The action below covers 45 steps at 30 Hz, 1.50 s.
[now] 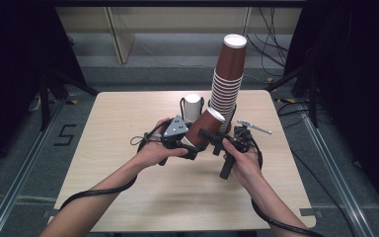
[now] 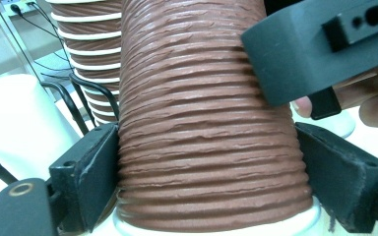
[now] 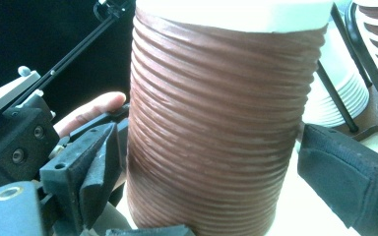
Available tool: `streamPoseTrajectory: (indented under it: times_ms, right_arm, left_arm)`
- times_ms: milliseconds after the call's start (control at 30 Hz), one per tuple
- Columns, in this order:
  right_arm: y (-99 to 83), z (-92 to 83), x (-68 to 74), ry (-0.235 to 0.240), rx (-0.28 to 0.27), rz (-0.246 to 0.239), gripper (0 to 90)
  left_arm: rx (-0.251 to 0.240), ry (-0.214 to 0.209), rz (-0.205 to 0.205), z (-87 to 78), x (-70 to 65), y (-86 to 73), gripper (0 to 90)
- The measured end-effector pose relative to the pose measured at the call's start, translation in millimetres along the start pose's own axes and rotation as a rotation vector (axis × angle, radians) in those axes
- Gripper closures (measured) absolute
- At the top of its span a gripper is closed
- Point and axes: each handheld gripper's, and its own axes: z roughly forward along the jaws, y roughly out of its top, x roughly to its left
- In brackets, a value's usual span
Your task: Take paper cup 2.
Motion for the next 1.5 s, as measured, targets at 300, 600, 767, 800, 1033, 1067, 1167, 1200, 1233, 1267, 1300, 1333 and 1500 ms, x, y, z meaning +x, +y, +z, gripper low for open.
streamPoseTrajectory:
  times_ms: [300,600,767,800,1033,1067,1167,1200,1233,1267,1300,1333,1500]
  right_arm:
    - [-0.1,-5.5,0.3,-0.010,0.025,-0.021,12.5]
    - [0.1,-9.0,-1.2,-0.039,0.046,-0.074,14.6]
    - [-0.5,-8.3,-1.2,-0.048,0.061,-0.098,14.9]
    - [-0.6,-8.0,-1.2,-0.045,0.064,-0.100,15.0]
    - [-0.7,-7.5,0.7,-0.054,0.088,-0.134,15.4]
    - [-0.7,-7.0,0.6,-0.050,0.089,-0.156,15.4]
    - [-0.7,-6.5,4.0,-0.055,0.107,-0.156,15.8]
    - [0.2,-5.6,1.6,-0.065,0.107,-0.204,15.8]
    - [0.4,-5.4,2.3,-0.059,0.112,-0.209,16.1]
    - [0.6,-5.6,3.6,-0.061,0.122,-0.218,16.2]
    - [-0.1,-5.0,6.0,-0.061,0.137,-0.203,16.2]
    - [0.6,-4.3,5.0,-0.062,0.141,-0.247,16.2]
    - [1.2,0.6,8.4,-0.071,0.190,-0.325,16.2]
  left_arm:
    - [0.011,0.005,0.003,-4.2,4.0,-1.4,13.4]
    - [0.034,0.017,-0.009,-13.2,9.7,-5.3,13.4]
    - [0.037,0.022,-0.014,-17.1,12.7,-7.1,13.4]
    - [0.040,0.022,-0.011,-18.0,13.2,-7.5,13.4]
    - [0.048,0.022,-0.006,-25.0,16.5,-9.6,13.4]
    - [0.048,0.022,-0.004,-26.2,16.8,-9.9,13.4]
    - [0.055,0.017,0.003,-31.0,18.2,-10.7,13.4]
    - [0.058,0.014,0.003,-32.8,18.5,-11.0,13.4]
    - [0.059,0.014,0.008,-34.6,18.8,-11.1,13.4]
    - [0.059,0.012,0.009,-36.4,18.9,-11.3,13.4]
    - [0.061,0.010,0.011,-38.3,19.2,-11.4,13.4]
    - [0.065,0.007,0.016,-40.4,20.0,-11.4,13.4]
    - [0.076,-0.004,0.028,-49.4,22.5,-12.7,13.4]
